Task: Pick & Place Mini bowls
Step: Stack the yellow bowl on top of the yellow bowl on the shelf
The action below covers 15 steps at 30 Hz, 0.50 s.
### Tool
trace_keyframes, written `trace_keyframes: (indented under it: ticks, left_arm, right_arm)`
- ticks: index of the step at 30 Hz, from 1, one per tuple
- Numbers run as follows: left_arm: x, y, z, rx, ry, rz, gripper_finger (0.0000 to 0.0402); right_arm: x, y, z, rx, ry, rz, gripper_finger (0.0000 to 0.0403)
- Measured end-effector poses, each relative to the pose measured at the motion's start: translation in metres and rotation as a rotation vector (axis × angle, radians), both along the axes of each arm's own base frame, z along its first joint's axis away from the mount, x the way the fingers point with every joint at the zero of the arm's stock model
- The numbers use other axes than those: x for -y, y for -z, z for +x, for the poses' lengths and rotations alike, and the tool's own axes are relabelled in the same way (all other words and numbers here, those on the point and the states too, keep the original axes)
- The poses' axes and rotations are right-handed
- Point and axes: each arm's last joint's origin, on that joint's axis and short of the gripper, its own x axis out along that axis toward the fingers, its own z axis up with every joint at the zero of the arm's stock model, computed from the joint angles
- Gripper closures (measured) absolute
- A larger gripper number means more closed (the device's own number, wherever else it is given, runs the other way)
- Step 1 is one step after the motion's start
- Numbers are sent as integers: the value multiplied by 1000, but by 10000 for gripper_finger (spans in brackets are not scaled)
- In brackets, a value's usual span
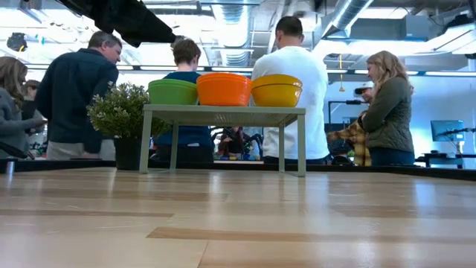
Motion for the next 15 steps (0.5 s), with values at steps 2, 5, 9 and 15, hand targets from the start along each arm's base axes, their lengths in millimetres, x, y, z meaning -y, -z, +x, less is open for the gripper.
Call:
trace_keyframes:
  ticks: [2,5,9,15]
  left_arm:
    - [0,0,0,0,0,0,293]
    - [0,0,0,0,0,0,293]
    - [0,0,0,1,0,0,293]
    - [0,0,0,4,0,-2,293]
  right_arm:
    - [-4,8,-21,-12,92,-49,300]
    - [-12,24,-54,44,238,-57,301]
    - [-28,54,-92,126,421,84,301]
    - [-55,106,-137,10,607,216,301]
